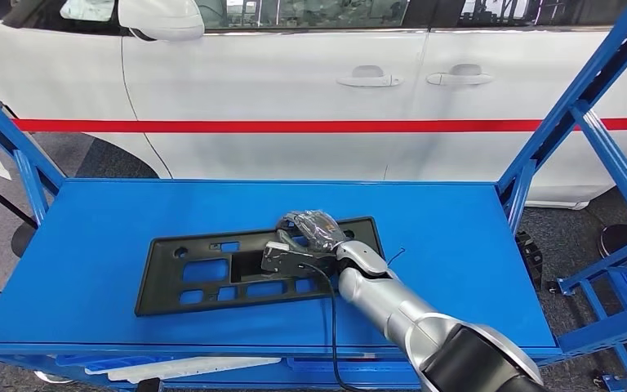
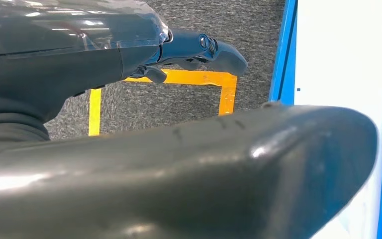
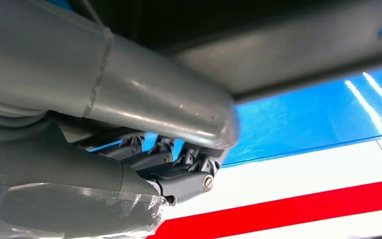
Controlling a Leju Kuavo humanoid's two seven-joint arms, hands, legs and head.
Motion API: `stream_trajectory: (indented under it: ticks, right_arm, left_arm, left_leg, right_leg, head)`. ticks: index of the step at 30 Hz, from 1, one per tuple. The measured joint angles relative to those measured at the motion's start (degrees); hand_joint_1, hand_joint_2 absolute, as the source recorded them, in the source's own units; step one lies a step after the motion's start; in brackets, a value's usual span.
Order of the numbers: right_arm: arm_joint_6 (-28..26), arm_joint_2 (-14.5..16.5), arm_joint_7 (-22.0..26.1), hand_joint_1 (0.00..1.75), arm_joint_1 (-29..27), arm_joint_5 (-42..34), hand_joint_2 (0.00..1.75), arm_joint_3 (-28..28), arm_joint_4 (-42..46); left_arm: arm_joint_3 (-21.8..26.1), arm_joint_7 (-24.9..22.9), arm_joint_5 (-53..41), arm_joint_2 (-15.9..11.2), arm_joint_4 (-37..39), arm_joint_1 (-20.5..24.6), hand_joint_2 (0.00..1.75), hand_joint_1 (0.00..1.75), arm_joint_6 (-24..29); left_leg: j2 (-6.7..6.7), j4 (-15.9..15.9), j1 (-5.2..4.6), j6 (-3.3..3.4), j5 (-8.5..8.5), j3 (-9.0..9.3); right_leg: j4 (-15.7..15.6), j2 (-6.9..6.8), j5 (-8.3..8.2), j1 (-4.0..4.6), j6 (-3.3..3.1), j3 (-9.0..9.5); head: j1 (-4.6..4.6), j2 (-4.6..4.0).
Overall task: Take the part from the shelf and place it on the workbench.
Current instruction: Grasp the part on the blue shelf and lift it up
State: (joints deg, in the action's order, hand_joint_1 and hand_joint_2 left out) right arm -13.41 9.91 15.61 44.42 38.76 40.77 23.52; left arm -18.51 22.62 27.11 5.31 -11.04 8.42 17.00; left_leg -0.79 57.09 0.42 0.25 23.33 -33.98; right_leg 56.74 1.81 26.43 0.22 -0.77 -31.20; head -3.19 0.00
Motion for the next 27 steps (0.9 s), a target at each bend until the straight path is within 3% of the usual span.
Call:
stream_trajectory:
  ticks: [27]
  right_arm:
    - [-0.4, 0.0, 0.2, 1.75, -0.5, 1.1, 0.0, -2.0, 0.3]
  left_arm:
    - [-0.1, -0.3, -0.8, 0.0, 0.0, 0.1, 0.0, 0.0, 0.2]
  left_leg:
    - [0.0, 0.0, 0.0, 0.03, 0.02, 0.0]
  right_leg:
    - [0.0, -0.01, 0.0, 0.0, 0.01, 0.01]
  head:
    - [0.0, 0.0]
